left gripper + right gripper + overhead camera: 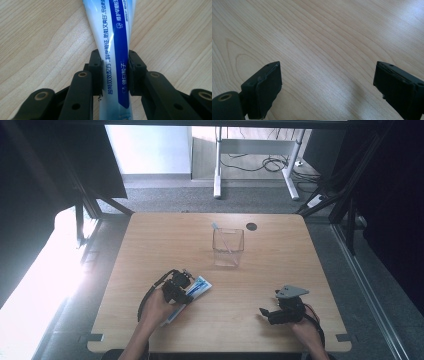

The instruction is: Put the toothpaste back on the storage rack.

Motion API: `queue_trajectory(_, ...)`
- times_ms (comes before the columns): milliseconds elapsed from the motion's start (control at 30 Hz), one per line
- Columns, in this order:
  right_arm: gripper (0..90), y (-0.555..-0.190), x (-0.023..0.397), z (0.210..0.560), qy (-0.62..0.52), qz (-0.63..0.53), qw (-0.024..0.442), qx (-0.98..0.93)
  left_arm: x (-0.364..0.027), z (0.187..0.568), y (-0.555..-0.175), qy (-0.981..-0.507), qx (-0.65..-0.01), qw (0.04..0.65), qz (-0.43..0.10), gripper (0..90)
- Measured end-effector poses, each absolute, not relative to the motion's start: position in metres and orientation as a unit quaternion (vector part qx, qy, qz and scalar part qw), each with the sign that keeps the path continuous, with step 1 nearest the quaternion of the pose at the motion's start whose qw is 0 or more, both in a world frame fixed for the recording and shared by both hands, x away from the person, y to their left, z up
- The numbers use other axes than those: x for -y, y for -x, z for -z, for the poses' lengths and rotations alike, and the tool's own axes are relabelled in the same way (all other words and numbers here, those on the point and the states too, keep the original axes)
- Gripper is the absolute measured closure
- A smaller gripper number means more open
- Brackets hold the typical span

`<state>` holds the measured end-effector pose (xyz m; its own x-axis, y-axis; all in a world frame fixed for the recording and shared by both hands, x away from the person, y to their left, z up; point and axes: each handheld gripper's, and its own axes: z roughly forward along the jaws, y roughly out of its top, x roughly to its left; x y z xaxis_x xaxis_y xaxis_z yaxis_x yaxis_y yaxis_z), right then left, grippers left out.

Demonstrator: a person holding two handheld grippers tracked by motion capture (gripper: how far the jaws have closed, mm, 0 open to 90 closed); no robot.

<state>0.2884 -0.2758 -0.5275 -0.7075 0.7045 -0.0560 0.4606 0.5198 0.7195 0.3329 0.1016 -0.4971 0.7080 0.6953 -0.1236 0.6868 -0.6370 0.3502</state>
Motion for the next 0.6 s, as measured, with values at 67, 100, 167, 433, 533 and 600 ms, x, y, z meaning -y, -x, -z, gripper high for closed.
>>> queue_trajectory(67,8.2,-0.289,0.276,0.528,-0.343,-0.352,0.173,-0.854,-0.103,0.496,-0.333,-0.905,-0.38,0.193,-0.012,71.0)
queue_trajectory(100,8.2,-0.289,0.276,0.528,-0.343,-0.352,0.173,-0.854,-0.104,0.495,-0.333,-0.903,-0.381,0.198,-0.015,71.2)
queue_trajectory(167,8.2,-0.289,0.277,0.528,-0.344,-0.352,0.172,-0.853,-0.105,0.492,-0.333,-0.901,-0.381,0.207,-0.015,71.4)
queue_trajectory(433,7.6,-0.29,0.278,0.53,-0.344,-0.353,0.164,-0.854,-0.107,0.47,-0.334,-0.897,-0.369,0.242,-0.03,71.5)
queue_trajectory(533,6.5,-0.291,0.279,0.53,-0.346,-0.355,0.161,-0.853,-0.105,0.463,-0.335,-0.896,-0.366,0.249,-0.033,71.4)
queue_trajectory(600,5.9,-0.291,0.279,0.53,-0.347,-0.357,0.158,-0.853,-0.104,0.459,-0.336,-0.895,-0.363,0.256,-0.036,71.4)
